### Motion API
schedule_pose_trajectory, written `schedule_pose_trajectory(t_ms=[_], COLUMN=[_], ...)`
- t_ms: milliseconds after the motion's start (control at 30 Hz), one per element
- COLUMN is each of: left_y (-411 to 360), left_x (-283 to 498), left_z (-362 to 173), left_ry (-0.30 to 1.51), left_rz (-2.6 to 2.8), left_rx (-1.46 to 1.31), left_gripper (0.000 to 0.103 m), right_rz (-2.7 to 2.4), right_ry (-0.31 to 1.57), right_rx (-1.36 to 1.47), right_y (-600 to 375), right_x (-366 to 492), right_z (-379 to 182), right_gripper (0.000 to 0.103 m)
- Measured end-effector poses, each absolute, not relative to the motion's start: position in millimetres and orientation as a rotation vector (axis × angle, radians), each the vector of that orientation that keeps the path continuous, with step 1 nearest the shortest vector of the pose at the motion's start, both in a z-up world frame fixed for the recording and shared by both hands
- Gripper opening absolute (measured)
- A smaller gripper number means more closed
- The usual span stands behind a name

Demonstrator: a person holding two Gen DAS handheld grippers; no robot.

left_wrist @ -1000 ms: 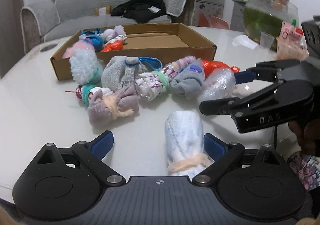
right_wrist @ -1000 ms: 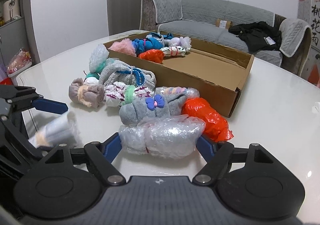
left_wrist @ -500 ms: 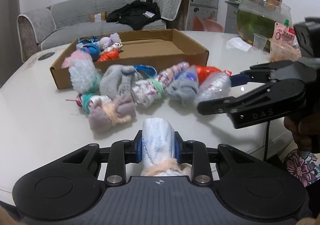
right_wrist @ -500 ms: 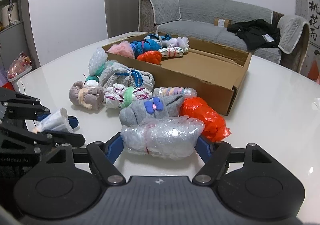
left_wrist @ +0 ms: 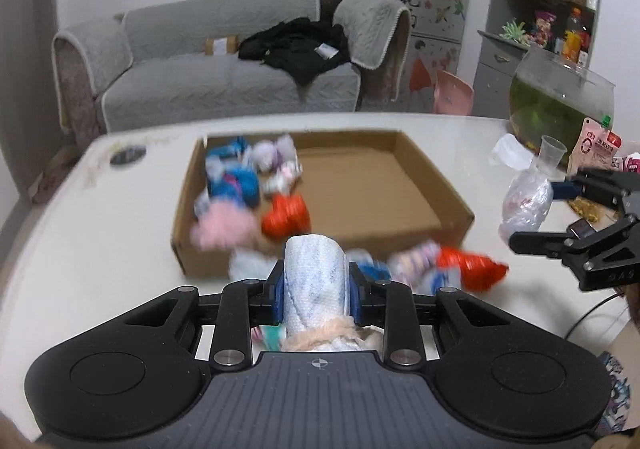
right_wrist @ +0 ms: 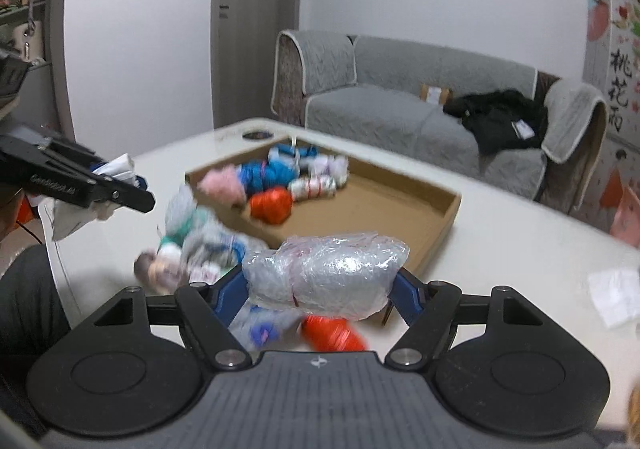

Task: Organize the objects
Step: 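Carry both bundles over the cardboard tray and lower them inside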

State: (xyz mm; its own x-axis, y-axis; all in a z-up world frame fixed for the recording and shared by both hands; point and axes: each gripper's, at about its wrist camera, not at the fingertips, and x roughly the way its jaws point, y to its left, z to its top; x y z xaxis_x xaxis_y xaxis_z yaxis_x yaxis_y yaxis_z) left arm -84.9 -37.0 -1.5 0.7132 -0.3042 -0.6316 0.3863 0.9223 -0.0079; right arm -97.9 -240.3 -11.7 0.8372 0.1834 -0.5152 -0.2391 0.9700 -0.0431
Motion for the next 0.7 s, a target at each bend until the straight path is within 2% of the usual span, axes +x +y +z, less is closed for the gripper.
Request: schedule_pose_trajectory(t_ms=[367, 500, 700], left_y=[-77.4, -105.3, -139.0], left_x=[36.2, 87.2, 153.3], left_z=[43.8, 34.0, -8.3], left_ry=[0.744, 0.812, 0.912], left_rz=[-0.483, -0.526, -0.565], left_rx=[0.235, 0.275, 0.335], left_gripper=[0.036, 0.036, 0.036], right_rz=[0.276, 0.296, 0.324], right_ry=[0.515, 0.571, 0.724], right_rx=[-0.194, -0.209, -0.244], right_y=[-258.5, -259.7, -254.4], right_x=[-12.1, 37.5, 105.6], right_z=[40.6, 38.7, 0.2], right_gripper=[0.071, 0.071, 0.071])
